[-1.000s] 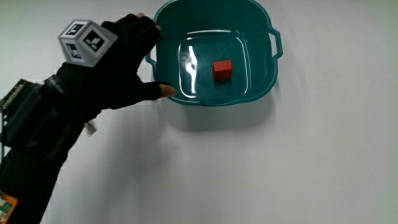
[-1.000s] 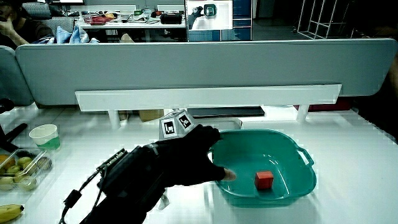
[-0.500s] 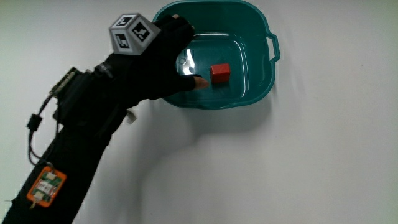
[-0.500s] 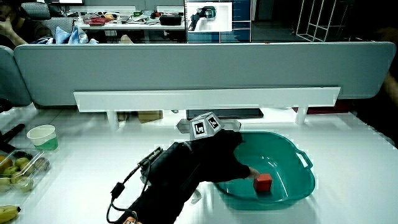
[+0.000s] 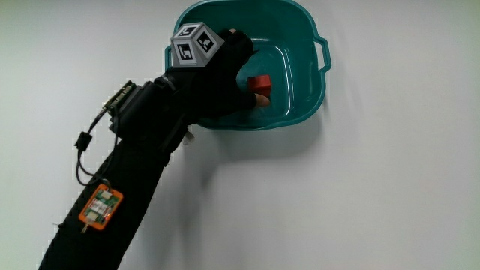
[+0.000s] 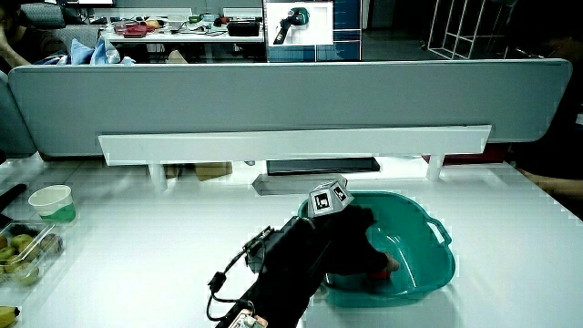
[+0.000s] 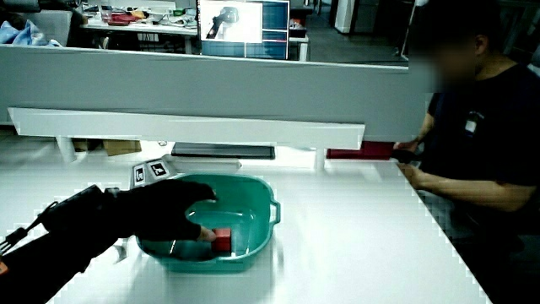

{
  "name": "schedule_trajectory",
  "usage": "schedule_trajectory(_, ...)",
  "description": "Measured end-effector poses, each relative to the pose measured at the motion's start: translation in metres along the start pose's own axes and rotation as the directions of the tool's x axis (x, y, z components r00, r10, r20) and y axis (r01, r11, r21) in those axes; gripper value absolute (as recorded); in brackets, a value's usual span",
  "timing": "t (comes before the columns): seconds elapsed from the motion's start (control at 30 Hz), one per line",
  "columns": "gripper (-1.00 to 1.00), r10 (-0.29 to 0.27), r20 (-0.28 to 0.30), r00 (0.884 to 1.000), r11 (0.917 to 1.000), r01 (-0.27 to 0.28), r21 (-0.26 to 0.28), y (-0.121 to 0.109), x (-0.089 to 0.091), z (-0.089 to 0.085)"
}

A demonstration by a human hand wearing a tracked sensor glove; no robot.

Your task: Pick red block

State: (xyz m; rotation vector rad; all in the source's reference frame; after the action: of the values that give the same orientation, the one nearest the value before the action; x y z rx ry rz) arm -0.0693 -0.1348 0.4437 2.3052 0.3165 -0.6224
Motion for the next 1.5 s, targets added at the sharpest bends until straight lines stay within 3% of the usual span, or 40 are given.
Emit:
schedule_trajectory(0.4,0.0,0.055,-0.054,0.997,0.9982,-0.056,-0.023,0.012,0.002,-0.01)
schedule_trajectory(0.8,0.0,0.066,-0.089,0.994,0.9976,-0.067,-0.015,0.016,0.003,-0.018)
schedule_trajectory(0.9,0.08,0.054,-0.108,0.993,0.9984,-0.052,0.021,0.015,0.004,-0.019)
schedule_trajectory(1.13,0.26,0.061,-0.108,0.992,0.9981,-0.06,0.013,0.016,0.006,-0.019)
schedule_trajectory(1.5,0.55,0.056,-0.111,0.992,0.9968,-0.05,0.063,0.016,0.007,-0.02)
